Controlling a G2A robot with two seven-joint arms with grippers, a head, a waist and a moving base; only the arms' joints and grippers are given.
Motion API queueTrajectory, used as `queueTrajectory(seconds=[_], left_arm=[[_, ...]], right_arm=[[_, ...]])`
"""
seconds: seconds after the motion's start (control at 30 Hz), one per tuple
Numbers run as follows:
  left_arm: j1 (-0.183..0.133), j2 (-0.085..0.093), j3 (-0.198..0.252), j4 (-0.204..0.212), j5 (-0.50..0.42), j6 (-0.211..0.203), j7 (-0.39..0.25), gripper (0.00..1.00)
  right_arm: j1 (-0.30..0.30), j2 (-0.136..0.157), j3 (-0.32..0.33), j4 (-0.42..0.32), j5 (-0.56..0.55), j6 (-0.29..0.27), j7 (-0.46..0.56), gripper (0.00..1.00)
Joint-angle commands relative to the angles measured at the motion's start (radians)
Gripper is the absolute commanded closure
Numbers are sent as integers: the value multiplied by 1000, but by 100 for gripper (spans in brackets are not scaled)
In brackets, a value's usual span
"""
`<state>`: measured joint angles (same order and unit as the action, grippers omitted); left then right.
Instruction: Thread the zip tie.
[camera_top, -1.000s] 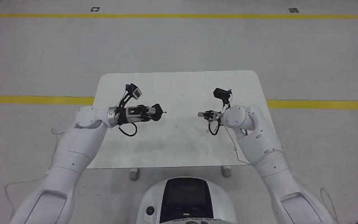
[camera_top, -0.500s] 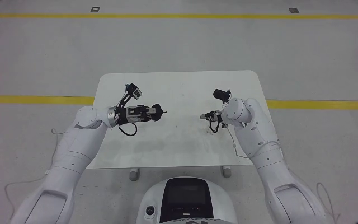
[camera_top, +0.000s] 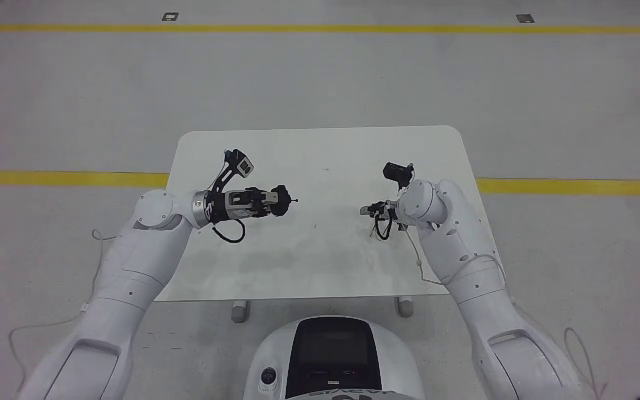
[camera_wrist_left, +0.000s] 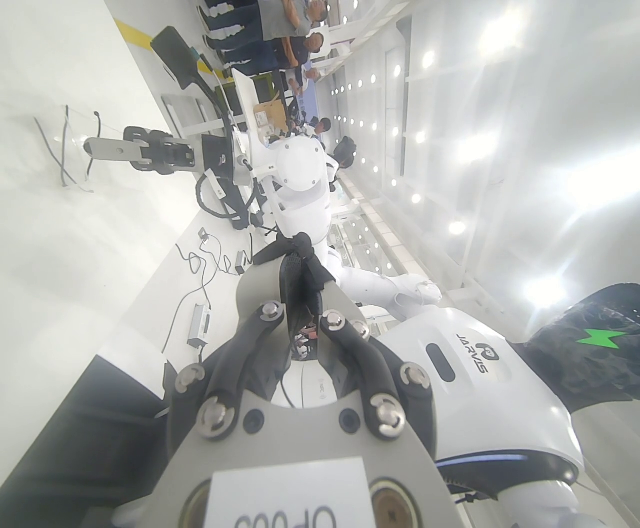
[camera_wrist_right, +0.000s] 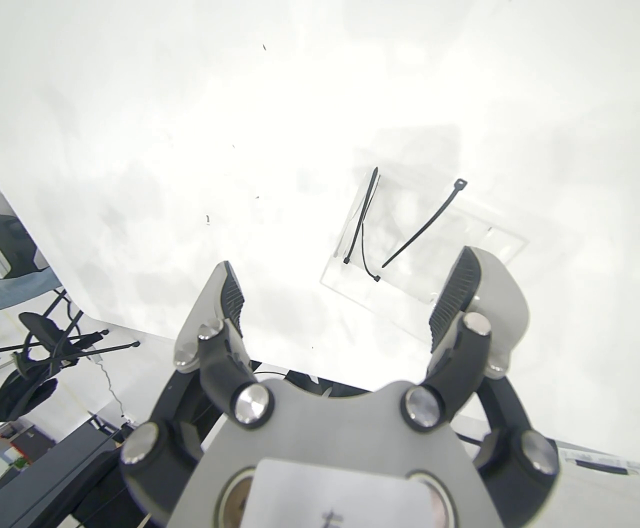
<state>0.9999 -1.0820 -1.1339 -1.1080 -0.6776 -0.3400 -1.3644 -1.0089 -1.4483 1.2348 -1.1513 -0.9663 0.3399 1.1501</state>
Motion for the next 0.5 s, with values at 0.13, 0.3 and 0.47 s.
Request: queueTrajectory(seconds=[0.13, 0.3, 0.47], left_arm=[[0, 0, 0, 0, 0, 0, 0, 100], [0, 0, 0, 0, 0, 0, 0, 100], [0, 0, 0, 0, 0, 0, 0, 100]], right_arm=[[-25, 7, 6, -41, -9, 0, -23, 0], [-38, 10, 19, -63, -43, 0, -5, 41], [-45, 6, 31, -73, -60, 0, 8, 57]])
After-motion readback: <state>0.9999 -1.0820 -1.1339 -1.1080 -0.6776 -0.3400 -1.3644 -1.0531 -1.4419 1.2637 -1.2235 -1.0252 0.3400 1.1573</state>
